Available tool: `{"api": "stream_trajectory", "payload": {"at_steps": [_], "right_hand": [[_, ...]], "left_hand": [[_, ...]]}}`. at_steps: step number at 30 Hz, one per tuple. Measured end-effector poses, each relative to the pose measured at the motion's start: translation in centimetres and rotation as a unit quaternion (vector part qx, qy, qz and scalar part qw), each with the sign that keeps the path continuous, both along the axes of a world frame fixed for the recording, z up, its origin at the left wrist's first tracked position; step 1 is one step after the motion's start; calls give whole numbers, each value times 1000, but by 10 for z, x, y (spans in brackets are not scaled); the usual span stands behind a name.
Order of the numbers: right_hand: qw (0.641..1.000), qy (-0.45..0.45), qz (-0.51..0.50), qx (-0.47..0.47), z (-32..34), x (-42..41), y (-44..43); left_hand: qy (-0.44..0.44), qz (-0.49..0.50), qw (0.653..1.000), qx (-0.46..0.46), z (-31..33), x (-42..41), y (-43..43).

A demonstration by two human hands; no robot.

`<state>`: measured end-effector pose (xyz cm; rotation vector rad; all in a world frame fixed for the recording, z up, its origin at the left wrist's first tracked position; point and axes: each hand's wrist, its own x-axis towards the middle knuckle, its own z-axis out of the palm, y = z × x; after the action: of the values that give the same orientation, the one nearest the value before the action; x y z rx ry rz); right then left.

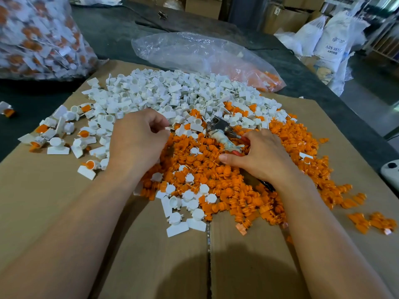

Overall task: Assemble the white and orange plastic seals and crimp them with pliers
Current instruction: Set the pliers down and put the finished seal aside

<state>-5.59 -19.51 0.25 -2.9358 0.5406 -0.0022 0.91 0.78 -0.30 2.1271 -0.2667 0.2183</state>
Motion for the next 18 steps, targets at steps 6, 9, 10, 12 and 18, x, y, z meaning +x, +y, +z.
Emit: {"api": "stream_trajectory", "payload": {"at_steps": [6,9,10,12,18], "right_hand": [[1000,-7,-2,11,-1,0,0],[1000,-14,-2,14,-1,0,1],[1000,-18,-1,16,-1,0,1],[1000,-25,0,17,0,-1,2],[999,-45,-3,17,2,-2,2]], "left_hand": [[-37,-31,995,82,-6,3,-7],[-43,-47,992,107,-8,3,-9],[-46,-51,991,117,-9,4,-9],[-55,-54,988,134,-9,5,-9],[-40,-71,979,186,-15,14,-9]]}}
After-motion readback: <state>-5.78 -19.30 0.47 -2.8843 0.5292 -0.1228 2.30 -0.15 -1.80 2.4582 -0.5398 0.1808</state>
